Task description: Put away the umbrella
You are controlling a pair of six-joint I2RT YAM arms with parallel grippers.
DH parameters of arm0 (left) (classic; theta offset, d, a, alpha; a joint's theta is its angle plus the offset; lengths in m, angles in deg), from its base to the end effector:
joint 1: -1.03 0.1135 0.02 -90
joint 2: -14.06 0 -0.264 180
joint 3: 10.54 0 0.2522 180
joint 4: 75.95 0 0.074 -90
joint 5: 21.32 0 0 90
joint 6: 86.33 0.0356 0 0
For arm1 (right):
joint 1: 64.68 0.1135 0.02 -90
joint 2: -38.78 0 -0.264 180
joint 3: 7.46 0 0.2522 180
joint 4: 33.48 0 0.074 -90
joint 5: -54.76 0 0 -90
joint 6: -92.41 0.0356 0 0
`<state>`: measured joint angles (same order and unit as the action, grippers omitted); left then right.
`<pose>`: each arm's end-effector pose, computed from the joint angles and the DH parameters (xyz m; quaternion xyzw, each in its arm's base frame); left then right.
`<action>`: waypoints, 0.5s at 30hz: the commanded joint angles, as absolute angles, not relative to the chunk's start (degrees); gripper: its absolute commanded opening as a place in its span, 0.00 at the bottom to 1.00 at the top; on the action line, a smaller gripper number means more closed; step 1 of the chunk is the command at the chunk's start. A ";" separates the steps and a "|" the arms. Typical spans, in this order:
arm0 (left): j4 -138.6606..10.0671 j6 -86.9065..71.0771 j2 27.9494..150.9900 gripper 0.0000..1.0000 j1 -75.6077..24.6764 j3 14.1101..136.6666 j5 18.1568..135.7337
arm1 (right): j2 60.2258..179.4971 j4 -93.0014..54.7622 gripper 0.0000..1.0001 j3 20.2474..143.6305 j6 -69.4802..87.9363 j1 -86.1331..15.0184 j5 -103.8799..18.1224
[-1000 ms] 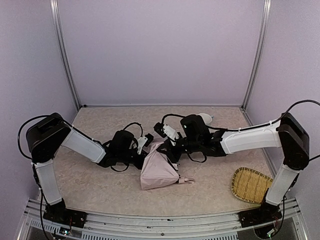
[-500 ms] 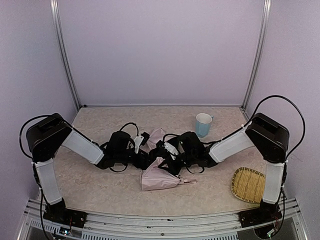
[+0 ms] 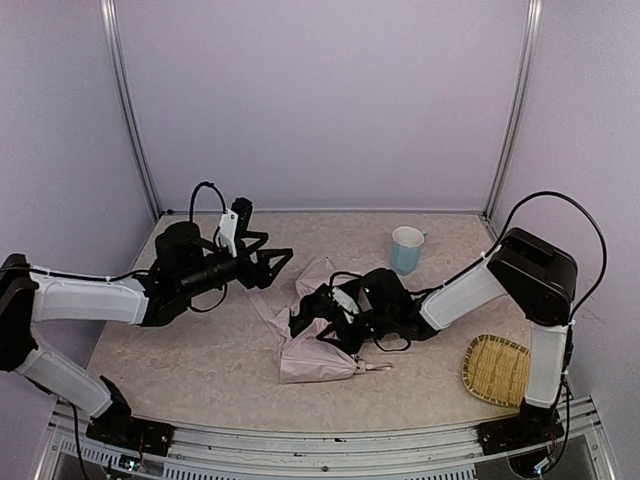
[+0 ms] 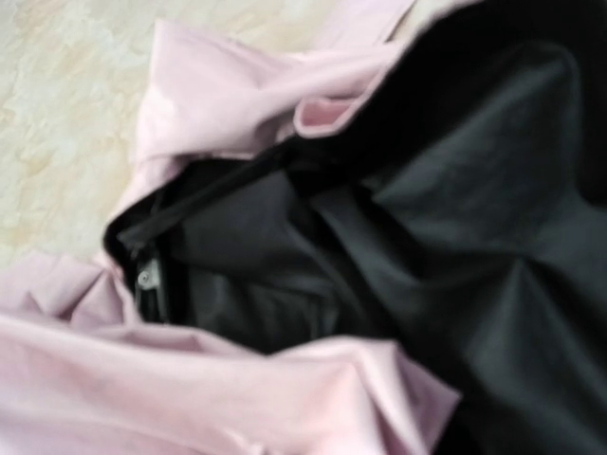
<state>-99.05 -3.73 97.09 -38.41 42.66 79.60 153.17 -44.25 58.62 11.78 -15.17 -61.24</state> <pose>0.2390 -0.2053 0.2373 0.2661 0.6977 -0.3281 0.5786 0.2354 0.2997 0.1010 -0.3933 0.7868 0.3874 0.2759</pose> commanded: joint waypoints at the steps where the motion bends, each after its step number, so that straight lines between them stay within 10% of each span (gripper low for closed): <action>1: -95.17 5.64 86.62 0.81 -44.44 34.73 77.67 | 153.63 -28.70 0.00 58.46 12.98 -14.89 -61.30; 15: -96.49 13.99 79.83 0.88 -58.58 21.62 63.62 | 148.26 -20.31 0.00 66.37 6.97 -14.34 -65.55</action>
<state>-92.04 16.20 81.50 -61.60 23.71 70.88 152.45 -27.31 66.73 9.99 -15.21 -63.77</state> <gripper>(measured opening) 0.903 0.005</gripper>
